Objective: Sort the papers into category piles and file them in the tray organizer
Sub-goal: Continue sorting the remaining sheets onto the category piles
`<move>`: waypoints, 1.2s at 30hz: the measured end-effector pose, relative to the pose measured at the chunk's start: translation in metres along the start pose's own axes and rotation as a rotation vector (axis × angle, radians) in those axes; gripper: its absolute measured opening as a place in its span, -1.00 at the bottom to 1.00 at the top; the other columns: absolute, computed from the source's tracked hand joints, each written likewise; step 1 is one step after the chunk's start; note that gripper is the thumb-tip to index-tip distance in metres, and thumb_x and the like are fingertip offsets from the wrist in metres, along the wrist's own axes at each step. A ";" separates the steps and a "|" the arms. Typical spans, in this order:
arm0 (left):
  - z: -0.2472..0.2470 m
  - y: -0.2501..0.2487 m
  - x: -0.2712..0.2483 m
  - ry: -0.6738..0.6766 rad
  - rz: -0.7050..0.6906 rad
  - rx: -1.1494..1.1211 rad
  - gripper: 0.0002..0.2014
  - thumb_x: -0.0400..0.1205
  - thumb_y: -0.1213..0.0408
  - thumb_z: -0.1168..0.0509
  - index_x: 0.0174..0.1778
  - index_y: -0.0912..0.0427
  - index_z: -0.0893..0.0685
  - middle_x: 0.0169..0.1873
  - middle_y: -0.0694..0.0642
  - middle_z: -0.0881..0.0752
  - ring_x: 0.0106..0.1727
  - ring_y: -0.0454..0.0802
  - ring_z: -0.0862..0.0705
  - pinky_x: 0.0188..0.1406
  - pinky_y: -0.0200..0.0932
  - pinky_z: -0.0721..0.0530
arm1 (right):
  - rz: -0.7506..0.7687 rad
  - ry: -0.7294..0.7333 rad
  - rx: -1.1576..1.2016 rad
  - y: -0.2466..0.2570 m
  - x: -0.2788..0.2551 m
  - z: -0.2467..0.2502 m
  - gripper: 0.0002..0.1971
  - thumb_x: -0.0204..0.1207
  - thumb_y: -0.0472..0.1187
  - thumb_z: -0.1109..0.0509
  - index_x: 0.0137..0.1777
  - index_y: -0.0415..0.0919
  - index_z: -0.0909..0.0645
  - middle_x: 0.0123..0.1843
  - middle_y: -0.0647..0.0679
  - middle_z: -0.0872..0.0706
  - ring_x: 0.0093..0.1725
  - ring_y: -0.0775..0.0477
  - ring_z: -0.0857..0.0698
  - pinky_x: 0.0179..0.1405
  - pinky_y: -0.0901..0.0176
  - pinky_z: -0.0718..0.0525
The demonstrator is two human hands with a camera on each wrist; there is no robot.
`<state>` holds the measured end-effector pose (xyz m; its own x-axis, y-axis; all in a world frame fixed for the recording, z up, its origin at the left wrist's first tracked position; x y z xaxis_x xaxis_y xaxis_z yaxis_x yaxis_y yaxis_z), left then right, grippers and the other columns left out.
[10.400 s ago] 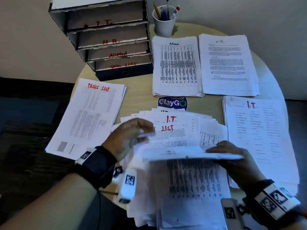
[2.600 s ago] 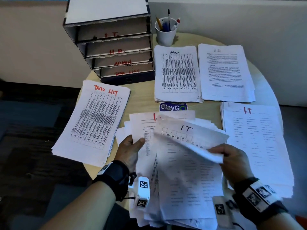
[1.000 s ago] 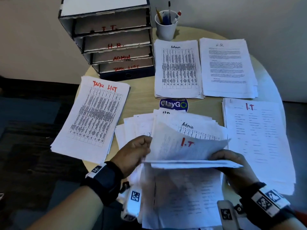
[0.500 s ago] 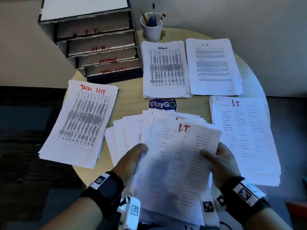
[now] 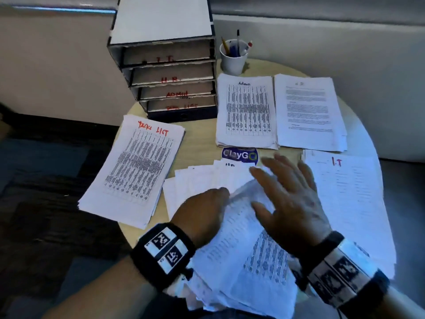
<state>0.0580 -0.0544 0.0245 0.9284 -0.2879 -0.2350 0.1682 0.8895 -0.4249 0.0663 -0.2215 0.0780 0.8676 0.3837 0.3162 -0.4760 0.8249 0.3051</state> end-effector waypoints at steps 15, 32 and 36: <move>0.043 0.084 0.000 -0.254 0.403 -1.352 -0.47 0.27 0.12 -0.64 0.18 -0.03 -0.74 0.18 0.08 -0.79 0.18 -0.07 -0.75 0.28 0.00 -0.61 | -0.669 0.005 0.897 -0.055 0.014 0.025 -0.81 0.42 -0.38 -0.54 -0.20 -0.04 -0.78 -0.25 0.03 -0.84 -0.28 0.10 -0.76 -0.21 0.18 -0.69; 0.020 0.048 -0.014 -0.388 0.171 -1.214 -0.40 0.28 0.26 -0.61 0.26 0.27 -0.69 0.03 0.10 -0.85 0.10 0.03 -0.81 0.02 -0.19 -0.76 | -0.673 -0.189 1.039 -0.022 -0.029 -0.012 -0.70 0.29 -0.56 -0.58 -0.16 -0.12 -0.83 -0.18 0.05 -0.87 -0.15 0.01 -0.83 -0.03 0.15 -0.75; 0.008 0.044 -0.005 -0.358 0.209 -1.222 -0.54 0.32 0.36 -0.54 0.16 0.23 -0.73 0.01 0.10 -0.85 0.08 0.03 -0.81 0.04 -0.08 -0.77 | -0.751 -0.222 1.108 -0.019 -0.028 -0.020 -0.71 0.31 -0.55 -0.57 -0.12 -0.15 -0.81 -0.13 -0.02 -0.87 -0.11 -0.09 -0.84 -0.05 0.05 -0.79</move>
<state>0.0635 -0.0112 0.0140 0.9688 0.0966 -0.2284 -0.2246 -0.0485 -0.9732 0.0541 -0.2400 0.0452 0.9757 -0.1685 -0.1402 0.1421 -0.0009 0.9899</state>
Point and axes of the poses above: each hand's wrist, its own x-axis towards the middle knuckle, its own z-axis out of the back of the hand, y = z × x, the point moved 5 cm from there along x, towards the middle knuckle
